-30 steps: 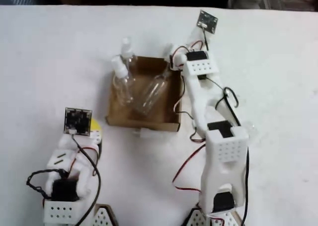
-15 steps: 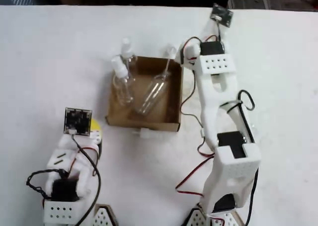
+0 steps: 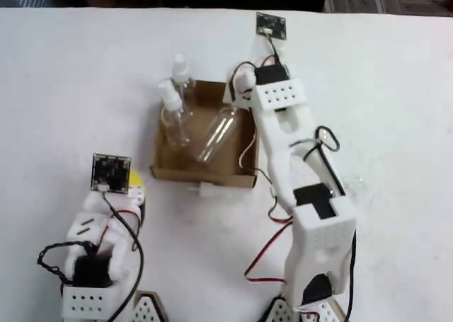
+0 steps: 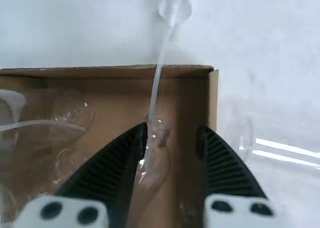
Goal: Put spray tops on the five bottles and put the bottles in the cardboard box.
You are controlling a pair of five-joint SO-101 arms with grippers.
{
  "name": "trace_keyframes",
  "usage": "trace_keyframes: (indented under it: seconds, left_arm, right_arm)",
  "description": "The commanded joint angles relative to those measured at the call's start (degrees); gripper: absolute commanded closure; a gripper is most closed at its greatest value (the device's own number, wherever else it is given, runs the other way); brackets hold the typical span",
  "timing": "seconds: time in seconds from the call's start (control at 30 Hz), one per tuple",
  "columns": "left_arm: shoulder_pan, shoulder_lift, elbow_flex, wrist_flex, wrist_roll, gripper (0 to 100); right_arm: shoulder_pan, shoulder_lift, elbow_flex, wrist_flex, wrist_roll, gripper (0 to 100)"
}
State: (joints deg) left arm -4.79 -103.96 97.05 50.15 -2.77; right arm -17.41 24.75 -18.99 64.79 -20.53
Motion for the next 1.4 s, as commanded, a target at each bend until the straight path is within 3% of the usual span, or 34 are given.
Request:
trace_keyframes:
  seconds: [0.0,0.53,0.73,0.97,1.37]
  left_arm:
    - [-0.4,-0.8,-0.1,0.2,-0.7,98]
    - [-0.4,-0.8,-0.1,0.2,-0.7,98]
    - [-0.4,-0.8,-0.1,0.2,-0.7,98]
    - [-0.5,-0.8,-0.1,0.2,-0.7,98]
    - [-0.5,-0.8,-0.1,0.2,-0.7,98]
  right_arm:
    - [-0.7,0.4,-2.6,-2.3,0.6,86.9]
    - [-0.9,0.6,-2.5,-4.3,0.2,87.0]
    - [-1.1,0.9,-2.2,-8.1,0.2,98.6]
    - [-1.5,0.9,0.3,-8.2,0.2,90.8]
    - [-1.4,5.8,0.1,-9.9,0.2,93.1]
